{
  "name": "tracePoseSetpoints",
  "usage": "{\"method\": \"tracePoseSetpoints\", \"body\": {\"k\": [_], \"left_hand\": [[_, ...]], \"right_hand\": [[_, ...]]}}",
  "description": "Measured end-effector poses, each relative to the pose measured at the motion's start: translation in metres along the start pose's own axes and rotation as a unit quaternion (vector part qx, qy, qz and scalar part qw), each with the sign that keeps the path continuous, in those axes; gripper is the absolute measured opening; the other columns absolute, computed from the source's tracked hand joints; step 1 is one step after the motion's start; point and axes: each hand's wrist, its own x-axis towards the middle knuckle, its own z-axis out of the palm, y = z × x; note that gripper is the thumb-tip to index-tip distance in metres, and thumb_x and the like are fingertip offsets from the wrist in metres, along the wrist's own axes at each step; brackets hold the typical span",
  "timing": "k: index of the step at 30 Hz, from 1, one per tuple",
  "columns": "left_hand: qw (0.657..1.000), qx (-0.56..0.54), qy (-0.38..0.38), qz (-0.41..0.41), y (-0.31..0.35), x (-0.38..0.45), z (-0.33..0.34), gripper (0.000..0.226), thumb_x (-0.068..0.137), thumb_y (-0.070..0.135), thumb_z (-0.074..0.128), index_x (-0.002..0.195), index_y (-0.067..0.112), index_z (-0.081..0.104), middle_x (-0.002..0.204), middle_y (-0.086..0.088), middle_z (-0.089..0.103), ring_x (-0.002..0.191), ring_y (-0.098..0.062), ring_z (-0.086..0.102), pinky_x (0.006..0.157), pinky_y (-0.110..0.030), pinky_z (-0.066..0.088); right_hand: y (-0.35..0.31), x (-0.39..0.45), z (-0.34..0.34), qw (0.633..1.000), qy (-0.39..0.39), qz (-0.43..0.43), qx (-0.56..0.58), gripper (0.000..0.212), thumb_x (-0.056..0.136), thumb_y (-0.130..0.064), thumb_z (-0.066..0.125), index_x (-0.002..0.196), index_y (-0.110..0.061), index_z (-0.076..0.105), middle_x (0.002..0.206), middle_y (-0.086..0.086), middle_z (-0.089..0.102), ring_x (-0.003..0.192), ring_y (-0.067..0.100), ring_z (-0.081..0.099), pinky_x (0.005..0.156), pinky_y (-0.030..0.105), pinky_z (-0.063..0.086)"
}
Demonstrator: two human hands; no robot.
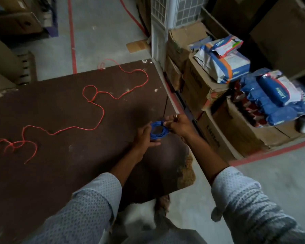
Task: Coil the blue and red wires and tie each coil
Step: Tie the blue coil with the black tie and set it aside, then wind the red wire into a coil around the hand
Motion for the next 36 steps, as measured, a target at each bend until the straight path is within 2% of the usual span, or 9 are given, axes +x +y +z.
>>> {"method": "tracePoseSetpoints", "body": {"k": [3, 6, 11, 15, 21, 23, 26, 31, 36], "left_hand": [[1.0, 0.029, -0.002, -0.01, -0.019, 0.017, 0.009, 0.039, 0.108, 0.026, 0.038, 0.145, 0.016, 0.047, 0.133, -0.012, 0.06, 0.099, -0.024, 0.069, 0.069, -0.033, 0.062], [0.995, 0.095, 0.001, 0.004, -0.034, 0.034, 0.014, 0.035, 0.105, 0.023, 0.048, 0.138, 0.013, 0.055, 0.131, -0.012, 0.062, 0.106, -0.019, 0.066, 0.072, -0.032, 0.062], [0.987, 0.152, 0.045, 0.013, -0.053, 0.052, 0.022, 0.032, 0.099, 0.019, 0.061, 0.128, 0.008, 0.064, 0.106, -0.01, 0.071, 0.078, -0.01, 0.066, 0.063, -0.024, 0.058], [0.98, 0.189, 0.058, 0.016, -0.064, 0.058, 0.026, 0.029, 0.094, 0.02, 0.068, 0.12, 0.006, 0.067, 0.099, -0.011, 0.072, 0.072, -0.012, 0.066, 0.057, -0.025, 0.057], [0.954, 0.283, 0.081, 0.052, -0.053, 0.054, 0.024, 0.035, 0.088, 0.046, 0.068, 0.09, 0.011, 0.073, 0.075, -0.009, 0.071, 0.061, -0.024, 0.066, 0.055, -0.041, 0.06], [0.943, 0.309, 0.103, 0.072, -0.05, 0.052, 0.019, 0.054, 0.082, 0.063, 0.059, 0.074, 0.01, 0.068, 0.061, -0.007, 0.066, 0.055, -0.028, 0.065, 0.056, -0.045, 0.059], [0.943, 0.3, 0.117, 0.084, -0.039, 0.044, 0.01, 0.057, 0.087, 0.062, 0.054, 0.058, 0.013, 0.056, 0.053, -0.001, 0.058, 0.053, -0.026, 0.06, 0.061, -0.045, 0.055], [0.931, 0.305, 0.146, 0.135, -0.013, 0.037, -0.025, 0.074, 0.082, 0.073, 0.043, 0.063, 0.003, 0.058, 0.057, -0.01, 0.063, 0.06, -0.029, 0.065, 0.066, -0.048, 0.055], [0.916, 0.303, 0.187, 0.183, 0.027, 0.013, -0.071, 0.067, 0.083, 0.065, 0.044, 0.071, 0.002, 0.065, 0.06, -0.012, 0.066, 0.061, -0.029, 0.067, 0.066, -0.048, 0.055]], "right_hand": [[0.022, 0.017, 0.001, 0.999, 0.031, 0.0, -0.041, 0.003, 0.084, -0.002, 0.071, 0.08, -0.002, 0.071, 0.078, 0.003, 0.069, 0.078, 0.017, 0.067, 0.074, 0.034, 0.056], [0.043, 0.031, 0.002, 0.997, 0.06, 0.004, -0.054, 0.009, 0.083, 0.003, 0.066, 0.085, -0.004, 0.072, 0.089, 0.008, 0.074, 0.089, 0.021, 0.072, 0.081, 0.035, 0.061], [0.068, 0.042, 0.005, 0.992, 0.077, -0.011, -0.098, 0.013, 0.083, 0.002, 0.067, 0.084, -0.009, 0.074, 0.09, 0.004, 0.073, 0.09, 0.018, 0.069, 0.084, 0.032, 0.058], [0.081, 0.047, 0.01, 0.991, 0.077, -0.001, -0.108, 0.014, 0.083, 0.002, 0.067, 0.086, -0.009, 0.074, 0.094, 0.007, 0.074, 0.094, 0.02, 0.069, 0.089, 0.041, 0.059], [0.075, 0.045, 0.01, 0.99, 0.08, 0.012, -0.114, 0.016, 0.088, -0.005, 0.064, 0.097, -0.014, 0.073, 0.101, 0.005, 0.073, 0.095, 0.02, 0.069, 0.086, 0.04, 0.06], [0.069, 0.042, 0.012, 0.988, 0.105, 0.004, -0.111, 0.014, 0.089, -0.009, 0.062, 0.097, -0.014, 0.073, 0.099, 0.006, 0.073, 0.092, 0.02, 0.07, 0.084, 0.043, 0.061], [0.052, 0.033, 0.013, 0.981, 0.145, -0.015, -0.13, 0.013, 0.094, -0.02, 0.058, 0.094, -0.013, 0.07, 0.093, 0.006, 0.072, 0.086, 0.021, 0.069, 0.079, 0.044, 0.061], [0.013, 0.019, 0.021, 0.965, 0.201, -0.066, -0.157, 0.018, 0.092, -0.027, 0.059, 0.088, -0.012, 0.068, 0.088, 0.007, 0.071, 0.085, 0.026, 0.068, 0.079, 0.043, 0.058], [-0.036, 0.003, 0.039, 0.962, 0.194, -0.115, -0.153, 0.017, 0.095, -0.028, 0.058, 0.082, -0.018, 0.06, 0.087, 0.008, 0.068, 0.086, 0.027, 0.066, 0.07, 0.033, 0.046]]}}
